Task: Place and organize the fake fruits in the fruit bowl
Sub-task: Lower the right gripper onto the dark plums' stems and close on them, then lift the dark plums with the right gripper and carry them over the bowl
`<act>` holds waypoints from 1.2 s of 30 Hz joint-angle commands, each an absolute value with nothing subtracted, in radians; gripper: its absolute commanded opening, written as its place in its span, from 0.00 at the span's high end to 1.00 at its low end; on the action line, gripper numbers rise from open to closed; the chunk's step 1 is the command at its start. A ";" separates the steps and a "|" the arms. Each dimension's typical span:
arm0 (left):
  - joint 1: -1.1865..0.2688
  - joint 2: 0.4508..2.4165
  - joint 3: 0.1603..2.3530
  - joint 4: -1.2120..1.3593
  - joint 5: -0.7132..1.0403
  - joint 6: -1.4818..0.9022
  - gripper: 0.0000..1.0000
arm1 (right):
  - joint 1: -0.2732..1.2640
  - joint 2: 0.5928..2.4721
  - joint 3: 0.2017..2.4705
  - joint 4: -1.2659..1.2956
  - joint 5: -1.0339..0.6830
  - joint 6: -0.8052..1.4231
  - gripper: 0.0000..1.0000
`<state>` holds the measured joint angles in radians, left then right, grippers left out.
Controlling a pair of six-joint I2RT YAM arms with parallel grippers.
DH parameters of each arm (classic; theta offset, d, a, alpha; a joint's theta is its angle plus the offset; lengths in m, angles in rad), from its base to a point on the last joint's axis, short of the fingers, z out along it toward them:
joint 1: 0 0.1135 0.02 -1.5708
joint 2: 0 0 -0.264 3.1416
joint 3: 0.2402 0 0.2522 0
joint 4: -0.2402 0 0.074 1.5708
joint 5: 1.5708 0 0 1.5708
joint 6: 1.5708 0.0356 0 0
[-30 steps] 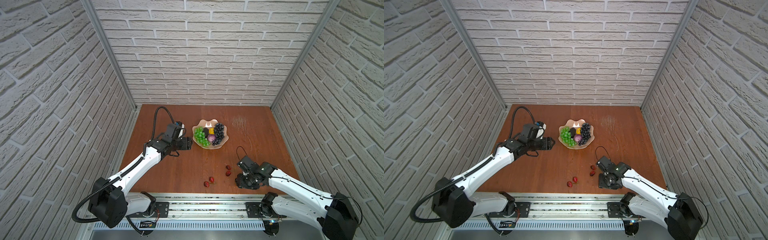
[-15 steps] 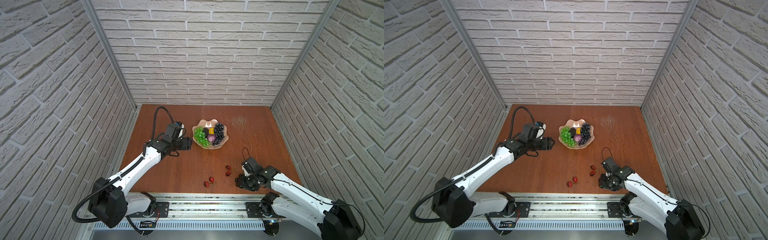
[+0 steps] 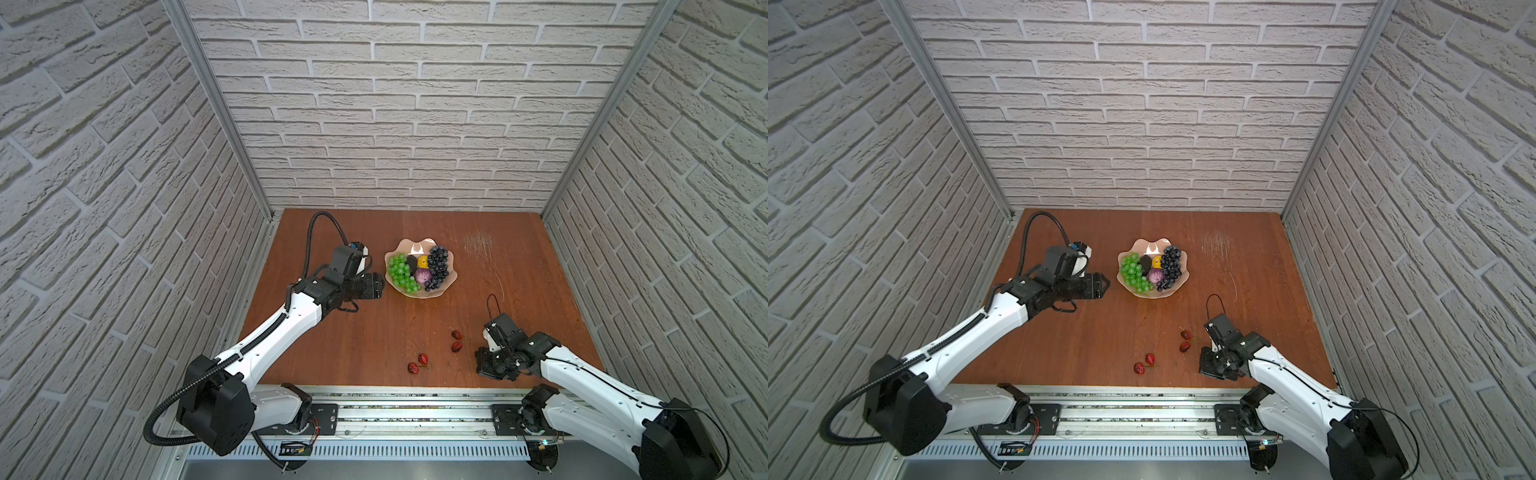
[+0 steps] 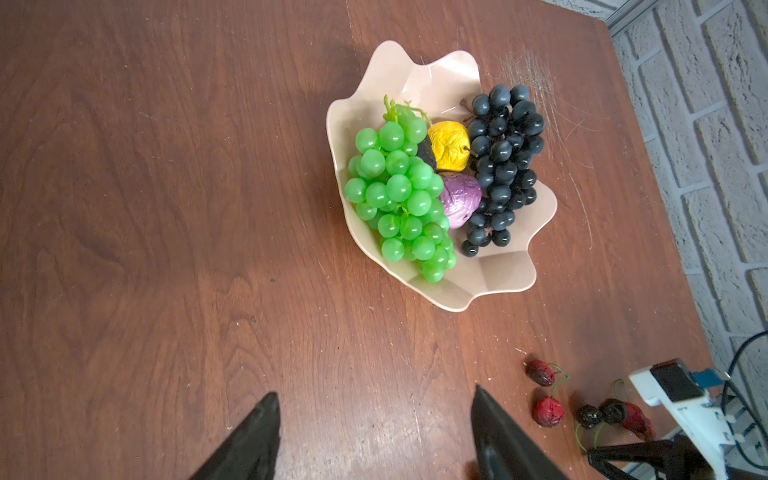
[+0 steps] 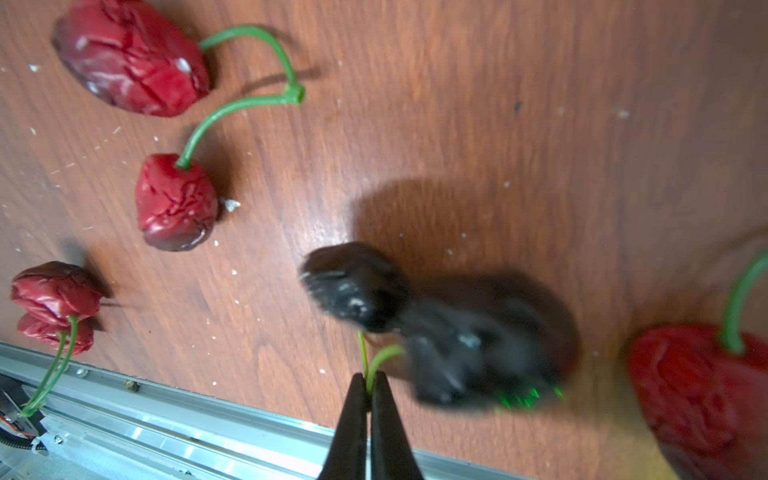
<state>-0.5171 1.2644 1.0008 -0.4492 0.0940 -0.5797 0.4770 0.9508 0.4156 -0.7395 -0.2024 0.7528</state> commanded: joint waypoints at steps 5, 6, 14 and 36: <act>-0.518 1.279 1.040 -0.449 0.081 -0.592 0.28 | 0.472 0.941 0.474 -0.772 -0.185 0.707 0.95; -0.518 1.281 1.042 -0.450 0.081 -0.594 0.28 | 0.473 0.942 0.485 -0.781 -0.183 0.699 0.94; -0.519 1.291 1.061 -0.465 0.054 -0.595 0.28 | 0.472 0.956 0.651 -0.877 -0.159 0.620 0.94; -0.518 1.221 0.987 -0.496 -0.006 -0.626 0.27 | 0.465 1.727 1.491 -0.824 -0.276 0.279 0.94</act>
